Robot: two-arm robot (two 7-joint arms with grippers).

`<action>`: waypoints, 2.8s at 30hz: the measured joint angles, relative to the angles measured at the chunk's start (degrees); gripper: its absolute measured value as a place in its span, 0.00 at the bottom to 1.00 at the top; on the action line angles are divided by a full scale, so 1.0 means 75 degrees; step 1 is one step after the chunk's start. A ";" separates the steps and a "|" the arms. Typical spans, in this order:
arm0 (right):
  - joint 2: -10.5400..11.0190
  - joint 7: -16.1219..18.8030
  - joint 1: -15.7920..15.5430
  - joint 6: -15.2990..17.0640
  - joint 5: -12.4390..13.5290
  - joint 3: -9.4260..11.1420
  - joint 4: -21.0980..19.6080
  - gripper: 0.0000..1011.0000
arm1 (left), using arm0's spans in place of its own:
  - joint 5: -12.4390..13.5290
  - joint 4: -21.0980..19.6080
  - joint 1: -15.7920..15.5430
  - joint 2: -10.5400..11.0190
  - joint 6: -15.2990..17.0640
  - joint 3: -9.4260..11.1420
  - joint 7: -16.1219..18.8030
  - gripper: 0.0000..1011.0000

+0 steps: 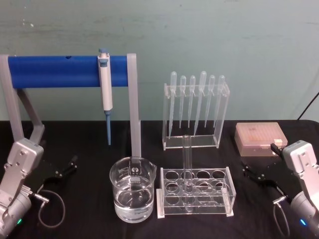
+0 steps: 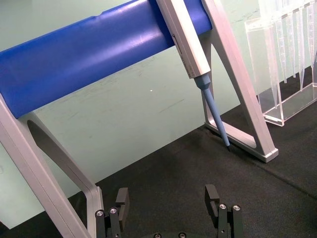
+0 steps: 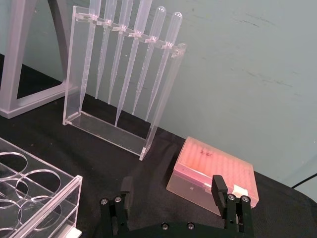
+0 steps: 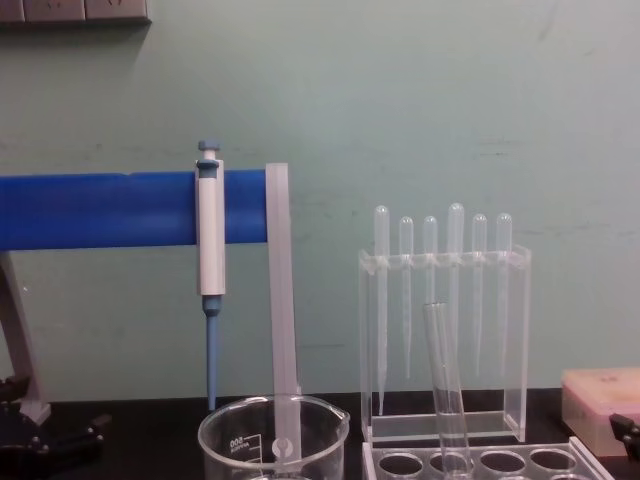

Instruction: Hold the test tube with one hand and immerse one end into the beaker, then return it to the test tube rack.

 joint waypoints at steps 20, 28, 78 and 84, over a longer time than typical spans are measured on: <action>0.0649 -0.0102 -0.1294 -0.0205 0.0163 0.0739 -0.1405 0.99 | 0.0000 0.0000 0.0000 0.0000 0.0000 0.0000 0.0000 0.99; 0.1071 0.0798 -0.2070 -0.0255 0.1097 0.1127 -0.2517 0.99 | 0.0000 0.0000 0.0000 0.0000 0.0000 0.0000 0.0000 0.99; -0.1176 0.3087 0.1146 0.3195 0.2517 -0.0060 -0.0858 0.90 | 0.0000 0.0000 0.0000 0.0000 0.0000 0.0000 0.0000 0.99; -0.1182 0.3014 0.1153 0.3301 0.2534 -0.0053 -0.0908 0.73 | 0.0000 0.0000 0.0000 0.0000 0.0000 0.0000 0.0000 0.99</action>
